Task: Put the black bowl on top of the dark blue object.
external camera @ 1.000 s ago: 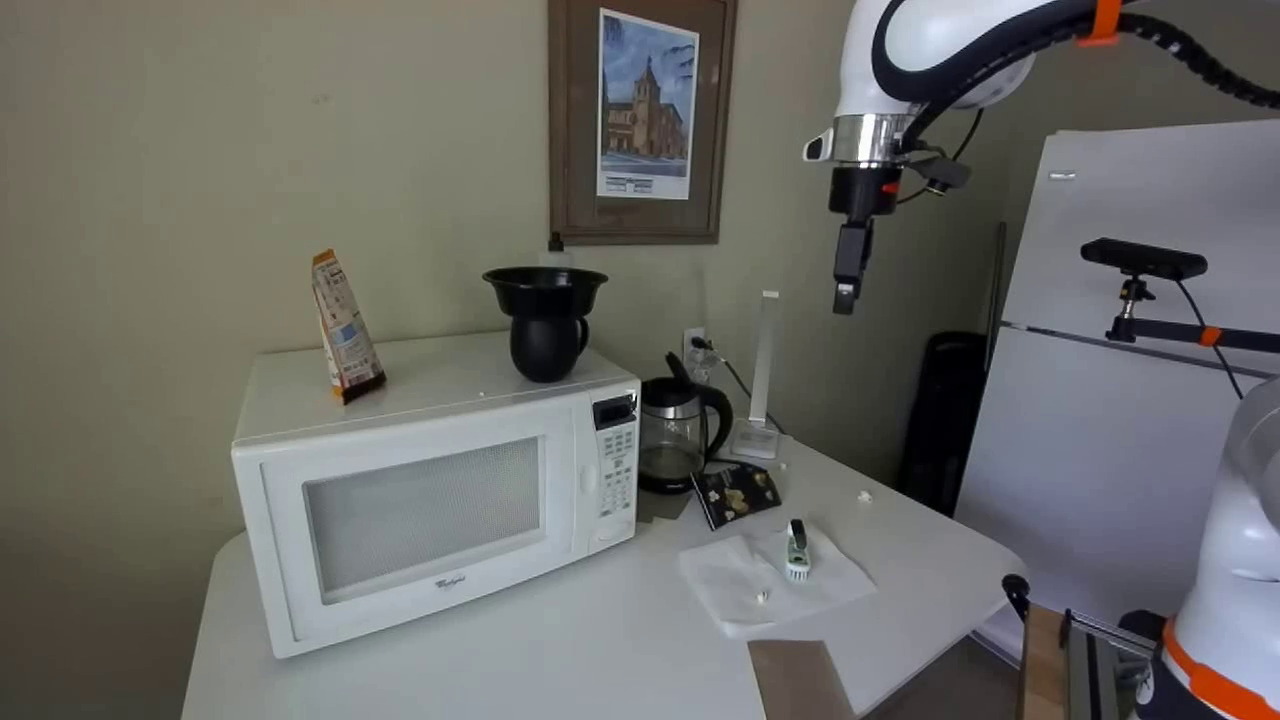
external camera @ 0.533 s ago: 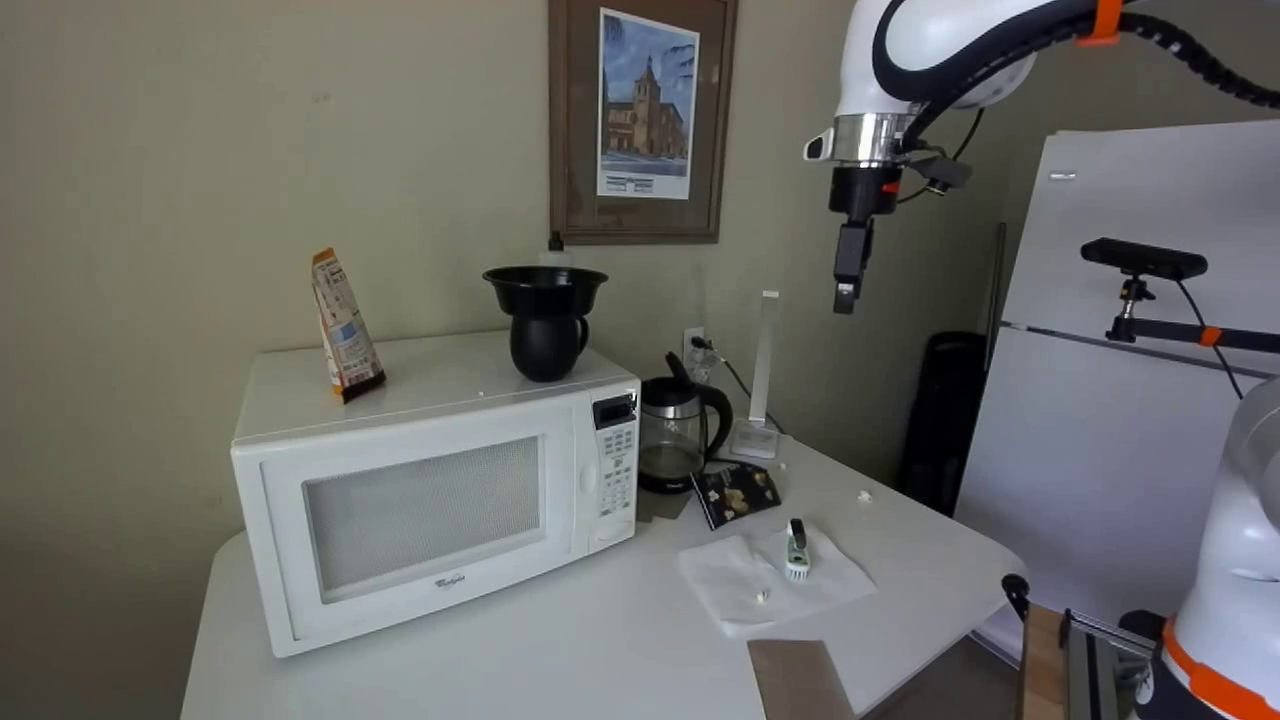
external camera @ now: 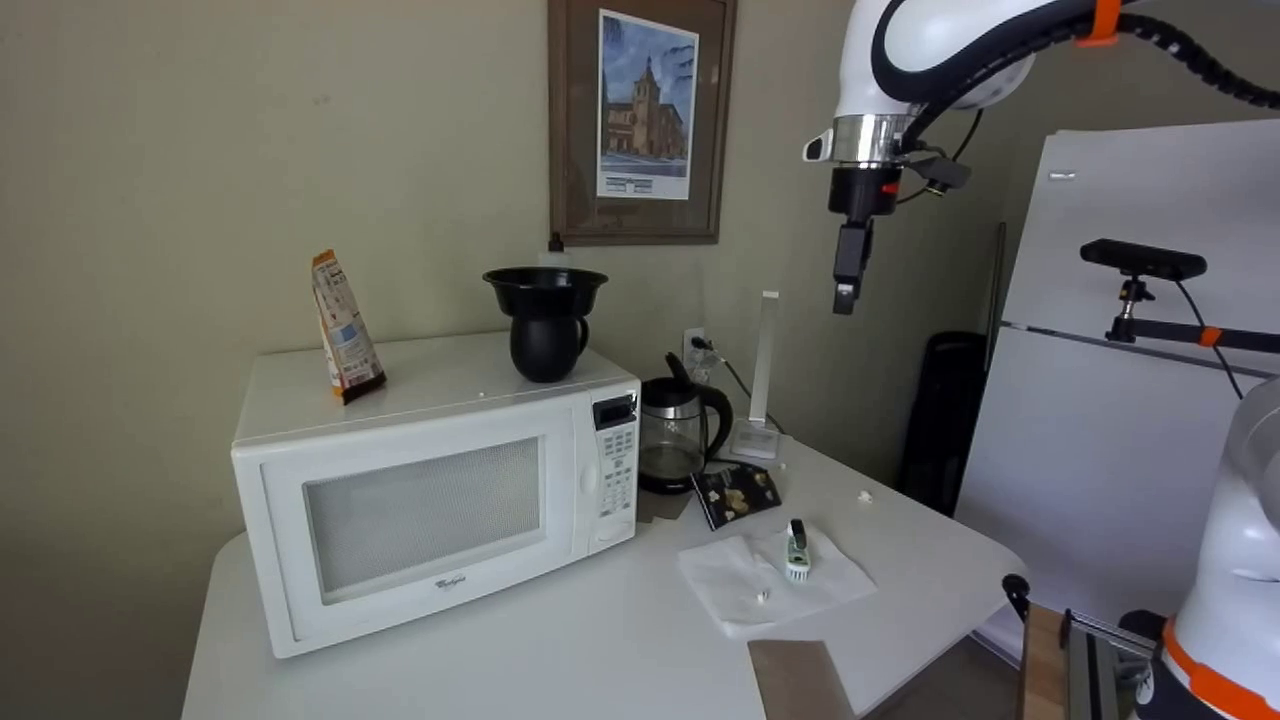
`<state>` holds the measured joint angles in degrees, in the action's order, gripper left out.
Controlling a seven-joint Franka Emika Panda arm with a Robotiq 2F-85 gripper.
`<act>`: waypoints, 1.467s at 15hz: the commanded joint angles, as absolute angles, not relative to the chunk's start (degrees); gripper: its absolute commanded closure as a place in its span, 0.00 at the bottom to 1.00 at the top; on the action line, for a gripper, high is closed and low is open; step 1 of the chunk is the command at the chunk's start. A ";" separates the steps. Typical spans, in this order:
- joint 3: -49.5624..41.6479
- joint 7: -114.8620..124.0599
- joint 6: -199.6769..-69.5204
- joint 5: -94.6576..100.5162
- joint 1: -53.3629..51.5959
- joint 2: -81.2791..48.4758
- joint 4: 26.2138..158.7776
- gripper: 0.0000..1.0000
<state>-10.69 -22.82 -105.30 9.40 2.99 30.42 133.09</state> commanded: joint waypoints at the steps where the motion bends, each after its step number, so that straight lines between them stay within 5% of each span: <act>1: -10.60 -22.86 -105.13 9.33 3.09 30.37 132.94 0.00; 13: -10.32 -2.46 -103.28 -13.39 3.69 8.21 109.61 0.00; 22: -9.42 12.75 -115.09 -29.85 5.89 -5.49 97.19 0.00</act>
